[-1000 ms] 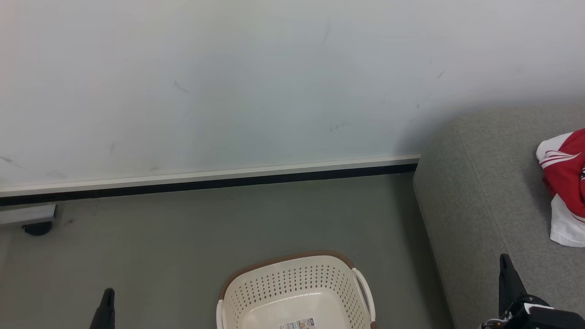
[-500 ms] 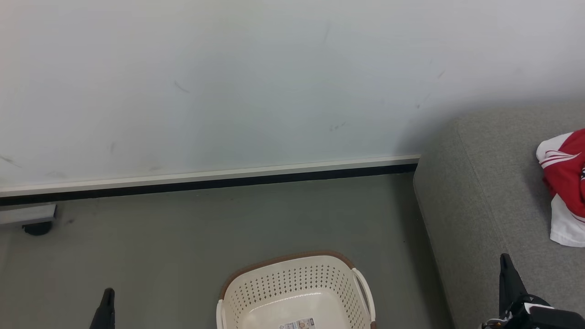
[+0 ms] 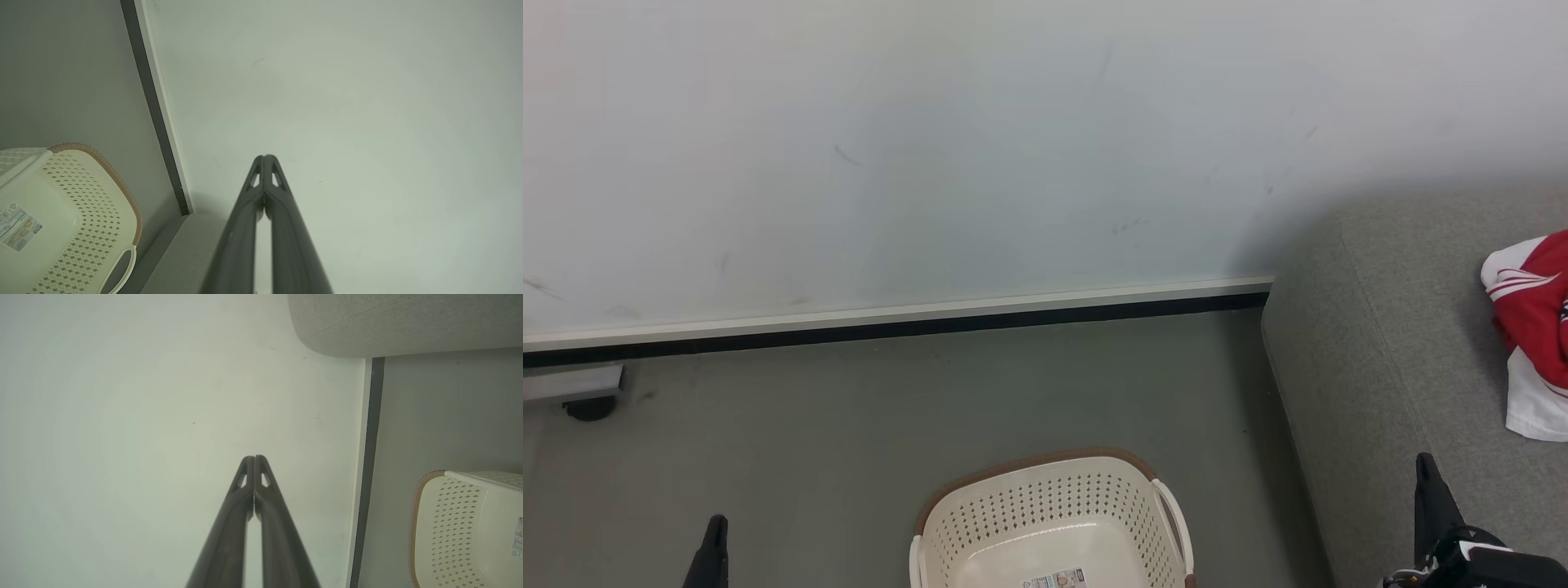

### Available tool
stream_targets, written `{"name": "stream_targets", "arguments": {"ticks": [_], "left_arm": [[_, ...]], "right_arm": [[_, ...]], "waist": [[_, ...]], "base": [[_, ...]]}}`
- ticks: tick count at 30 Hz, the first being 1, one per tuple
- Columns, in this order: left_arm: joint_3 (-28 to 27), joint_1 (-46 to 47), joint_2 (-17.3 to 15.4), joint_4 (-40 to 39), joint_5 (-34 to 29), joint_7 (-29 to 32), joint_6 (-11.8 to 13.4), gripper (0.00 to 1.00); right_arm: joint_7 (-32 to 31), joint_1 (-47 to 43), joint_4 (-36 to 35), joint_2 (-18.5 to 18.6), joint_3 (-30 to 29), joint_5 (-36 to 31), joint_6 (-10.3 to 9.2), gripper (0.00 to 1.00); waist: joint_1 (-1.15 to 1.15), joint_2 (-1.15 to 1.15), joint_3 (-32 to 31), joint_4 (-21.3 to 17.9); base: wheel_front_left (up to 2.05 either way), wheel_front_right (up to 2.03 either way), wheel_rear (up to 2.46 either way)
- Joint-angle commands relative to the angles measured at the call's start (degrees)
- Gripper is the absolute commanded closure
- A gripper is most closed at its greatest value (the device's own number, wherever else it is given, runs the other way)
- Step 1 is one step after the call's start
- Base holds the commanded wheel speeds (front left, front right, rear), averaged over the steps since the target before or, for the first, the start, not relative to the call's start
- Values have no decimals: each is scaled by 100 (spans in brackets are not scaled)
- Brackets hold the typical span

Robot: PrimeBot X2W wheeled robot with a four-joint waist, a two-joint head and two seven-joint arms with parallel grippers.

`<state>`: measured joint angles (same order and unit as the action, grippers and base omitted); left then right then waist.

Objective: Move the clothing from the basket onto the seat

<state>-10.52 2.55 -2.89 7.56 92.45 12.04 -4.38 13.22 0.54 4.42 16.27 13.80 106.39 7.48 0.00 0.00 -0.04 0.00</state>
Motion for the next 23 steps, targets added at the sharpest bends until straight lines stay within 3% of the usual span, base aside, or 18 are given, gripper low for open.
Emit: {"name": "stream_targets", "arguments": {"ticks": [1, 23], "left_arm": [[-15, 31, 4, -3, 19, 2, -10, 100], [-15, 30, 4, -4, 19, 2, -10, 100]], "right_arm": [[26, 29, -29, 45, 14, 20, 2, 100], [65, 37, -42, 79, 54, 49, 2, 100]], "waist": [[0, 0, 0, 0], [0, 0, 0, 0]], "base": [[0, 0, 0], [0, 0, 0]]}}
